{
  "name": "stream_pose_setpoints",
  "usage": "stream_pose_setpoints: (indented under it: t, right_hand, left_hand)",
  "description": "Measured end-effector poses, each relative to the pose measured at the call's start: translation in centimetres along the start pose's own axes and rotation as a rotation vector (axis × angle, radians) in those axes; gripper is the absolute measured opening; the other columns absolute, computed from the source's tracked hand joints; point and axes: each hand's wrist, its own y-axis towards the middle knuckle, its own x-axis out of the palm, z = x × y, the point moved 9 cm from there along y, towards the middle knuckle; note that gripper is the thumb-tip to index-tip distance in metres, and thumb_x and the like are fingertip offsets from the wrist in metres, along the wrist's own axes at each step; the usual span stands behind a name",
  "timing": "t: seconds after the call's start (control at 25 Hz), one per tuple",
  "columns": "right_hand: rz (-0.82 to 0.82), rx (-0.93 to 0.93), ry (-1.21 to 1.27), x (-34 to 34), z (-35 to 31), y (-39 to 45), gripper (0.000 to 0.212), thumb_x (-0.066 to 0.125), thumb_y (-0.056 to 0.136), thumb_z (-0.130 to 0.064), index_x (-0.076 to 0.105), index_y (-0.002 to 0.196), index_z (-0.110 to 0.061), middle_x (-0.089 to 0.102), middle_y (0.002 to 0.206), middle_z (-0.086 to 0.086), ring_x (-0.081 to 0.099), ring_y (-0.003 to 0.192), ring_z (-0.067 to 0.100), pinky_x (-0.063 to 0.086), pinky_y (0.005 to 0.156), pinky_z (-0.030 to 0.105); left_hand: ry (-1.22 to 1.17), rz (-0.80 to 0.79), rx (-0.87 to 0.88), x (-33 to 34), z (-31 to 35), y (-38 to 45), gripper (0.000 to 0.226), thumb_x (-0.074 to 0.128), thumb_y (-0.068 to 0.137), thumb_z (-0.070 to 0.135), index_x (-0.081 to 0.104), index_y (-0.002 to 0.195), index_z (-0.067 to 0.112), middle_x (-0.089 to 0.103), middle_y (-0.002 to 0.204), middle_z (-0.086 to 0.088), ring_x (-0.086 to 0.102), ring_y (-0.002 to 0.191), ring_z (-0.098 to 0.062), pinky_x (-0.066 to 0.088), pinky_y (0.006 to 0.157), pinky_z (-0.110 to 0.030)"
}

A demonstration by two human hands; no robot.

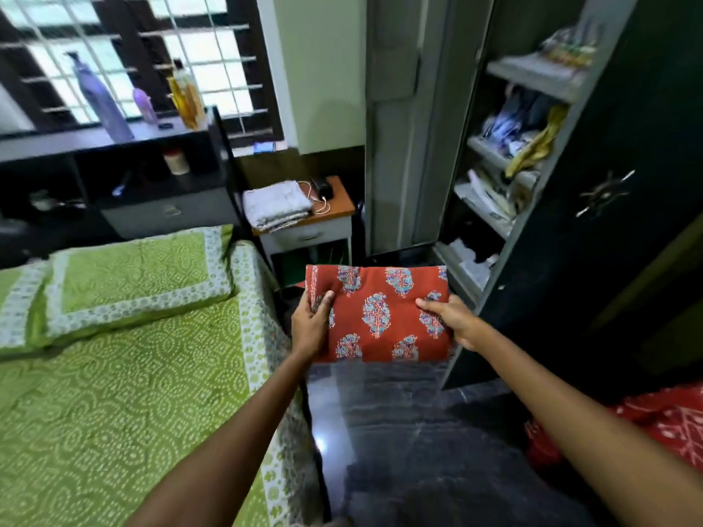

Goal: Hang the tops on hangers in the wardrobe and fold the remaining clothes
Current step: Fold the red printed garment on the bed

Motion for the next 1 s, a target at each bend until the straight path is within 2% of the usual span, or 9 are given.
stream_pose_setpoints:
  t: [0.16, 0.32, 0.4, 0.48, 0.6, 0.72, 0.8, 0.88, 1.0]
  right_hand:
    - [0.035, -0.057, 0.02, -0.3, -3.7, 1.8, 0.014, 0.065, 0.086, -0.012, 0.055, 0.095, -0.016, 0.064, 0.107, 0.014, 0.063, 0.08, 0.02, 0.051, 0.08, 0.039]
    - [0.086, -0.101, 0.054, -0.7, -6.6, 5.5, 0.023, 0.064, 0.086, -0.012, 0.054, 0.107, -0.014, 0.064, 0.098, 0.009, 0.063, 0.079, 0.019, 0.052, 0.072, 0.034]
    - [0.117, -0.137, 0.058, -1.0, -8.7, 8.0, 0.026, 0.065, 0.086, -0.013, 0.053, 0.109, -0.014, 0.065, 0.098, 0.008, 0.063, 0.082, 0.021, 0.053, 0.076, 0.036]
    - [0.162, -0.183, 0.064, -1.2, -11.1, 11.5, 0.024, 0.066, 0.085, -0.014, 0.054, 0.105, -0.015, 0.064, 0.1, 0.009, 0.063, 0.087, 0.023, 0.052, 0.084, 0.039]
    - [0.231, -0.249, 0.114, -2.0, -15.3, 16.2, 0.015, 0.065, 0.086, -0.013, 0.054, 0.093, -0.02, 0.064, 0.1, 0.008, 0.064, 0.084, 0.02, 0.053, 0.082, 0.038]
    - [0.306, -0.284, 0.172, -3.6, -19.3, 19.9, 0.017, 0.062, 0.088, -0.009, 0.055, 0.103, -0.015, 0.066, 0.096, 0.007, 0.064, 0.077, 0.015, 0.055, 0.064, 0.027]
    - [0.358, -0.294, 0.218, -5.0, -21.7, 21.9, 0.016, 0.061, 0.088, -0.009, 0.054, 0.1, -0.017, 0.065, 0.089, 0.004, 0.063, 0.074, 0.015, 0.054, 0.056, 0.024]
    - [0.409, -0.304, 0.262, -7.1, -23.6, 24.2, 0.016, 0.061, 0.088, -0.009, 0.053, 0.098, -0.019, 0.065, 0.087, 0.002, 0.063, 0.074, 0.016, 0.054, 0.057, 0.026]
    - [0.479, -0.321, 0.286, -10.9, -26.2, 28.4, 0.023, 0.063, 0.087, -0.01, 0.054, 0.107, -0.016, 0.066, 0.09, 0.003, 0.064, 0.078, 0.018, 0.053, 0.067, 0.032]
  left_hand:
    - [-0.008, 0.004, 0.059, 1.4, 2.8, 3.4, 0.024, 0.059, 0.091, 0.028, 0.058, 0.114, 0.021, 0.068, 0.106, -0.004, 0.065, 0.085, -0.007, 0.055, 0.08, -0.033]
    - [-0.075, -0.052, 0.073, 3.3, 3.6, 8.9, 0.022, 0.059, 0.091, 0.027, 0.058, 0.112, 0.022, 0.067, 0.104, -0.002, 0.066, 0.091, -0.013, 0.055, 0.081, -0.035]
    - [-0.1, -0.07, 0.094, 4.3, 4.1, 12.7, 0.026, 0.059, 0.091, 0.025, 0.057, 0.116, 0.017, 0.067, 0.103, -0.002, 0.067, 0.085, -0.005, 0.056, 0.075, -0.026]
    - [-0.113, -0.092, 0.132, 5.6, 5.2, 17.6, 0.03, 0.058, 0.092, 0.026, 0.056, 0.119, 0.014, 0.067, 0.103, -0.002, 0.067, 0.084, -0.004, 0.055, 0.073, -0.024]
    - [-0.104, -0.186, 0.155, 8.9, 7.1, 25.4, 0.032, 0.057, 0.092, 0.028, 0.054, 0.12, 0.015, 0.067, 0.105, -0.002, 0.067, 0.089, -0.011, 0.056, 0.075, -0.027]
    - [-0.092, -0.279, 0.168, 12.6, 9.4, 32.1, 0.027, 0.057, 0.092, 0.028, 0.055, 0.117, 0.017, 0.067, 0.106, -0.006, 0.067, 0.092, -0.017, 0.056, 0.077, -0.031]
    - [-0.094, -0.341, 0.171, 15.4, 11.2, 35.9, 0.023, 0.056, 0.093, 0.028, 0.056, 0.114, 0.02, 0.068, 0.104, -0.005, 0.068, 0.089, -0.016, 0.056, 0.076, -0.03]
    - [-0.108, -0.43, 0.159, 18.8, 12.5, 39.1, 0.018, 0.055, 0.094, 0.026, 0.055, 0.112, 0.021, 0.068, 0.1, -0.003, 0.068, 0.085, -0.014, 0.056, 0.074, -0.029]
    - [-0.145, -0.564, 0.169, 24.5, 13.9, 43.5, 0.019, 0.053, 0.095, 0.022, 0.054, 0.114, 0.018, 0.068, 0.101, -0.005, 0.068, 0.086, -0.017, 0.057, 0.075, -0.031]
